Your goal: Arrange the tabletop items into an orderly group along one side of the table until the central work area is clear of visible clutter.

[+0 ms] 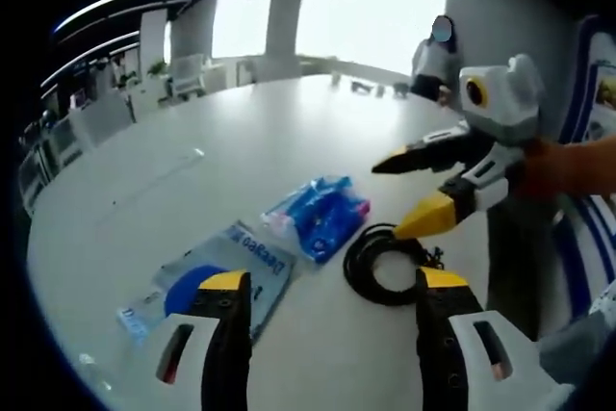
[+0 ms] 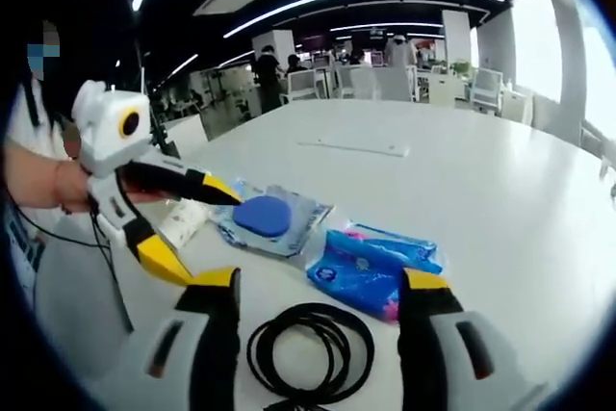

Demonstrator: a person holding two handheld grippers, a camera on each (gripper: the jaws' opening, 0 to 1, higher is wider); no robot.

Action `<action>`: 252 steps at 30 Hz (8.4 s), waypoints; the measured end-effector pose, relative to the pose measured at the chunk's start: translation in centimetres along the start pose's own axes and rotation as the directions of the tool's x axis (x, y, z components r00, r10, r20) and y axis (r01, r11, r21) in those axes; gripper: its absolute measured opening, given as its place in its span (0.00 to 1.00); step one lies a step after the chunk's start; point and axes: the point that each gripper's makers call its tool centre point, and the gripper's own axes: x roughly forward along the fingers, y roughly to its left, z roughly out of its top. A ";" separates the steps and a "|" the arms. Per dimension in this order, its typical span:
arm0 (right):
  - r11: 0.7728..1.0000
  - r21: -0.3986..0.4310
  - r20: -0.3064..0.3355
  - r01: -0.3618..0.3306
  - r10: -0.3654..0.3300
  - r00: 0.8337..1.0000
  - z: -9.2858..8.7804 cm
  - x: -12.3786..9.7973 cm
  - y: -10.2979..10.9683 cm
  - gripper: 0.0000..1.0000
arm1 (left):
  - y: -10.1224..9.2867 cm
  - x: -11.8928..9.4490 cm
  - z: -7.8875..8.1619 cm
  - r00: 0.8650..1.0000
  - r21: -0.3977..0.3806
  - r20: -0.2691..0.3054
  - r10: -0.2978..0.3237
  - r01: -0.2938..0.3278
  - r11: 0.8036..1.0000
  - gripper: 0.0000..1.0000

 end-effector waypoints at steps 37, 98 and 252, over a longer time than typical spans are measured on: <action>0.982 -0.124 0.009 -0.146 0.148 0.989 5.1 5.5 7.7 0.64 | 6.5 -9.4 -2.2 0.981 -0.077 0.060 0.185 -0.180 0.981 0.66; 0.853 -0.316 -0.077 -0.415 0.413 0.907 12.5 16.6 23.0 0.64 | 15.6 -25.4 -9.9 0.883 -0.244 0.080 0.462 -0.432 0.868 0.62; 0.762 0.329 -0.163 -0.558 0.628 0.761 11.1 27.5 29.7 0.17 | 19.7 -17.2 -12.6 0.977 -0.455 0.190 0.098 -0.001 0.890 0.56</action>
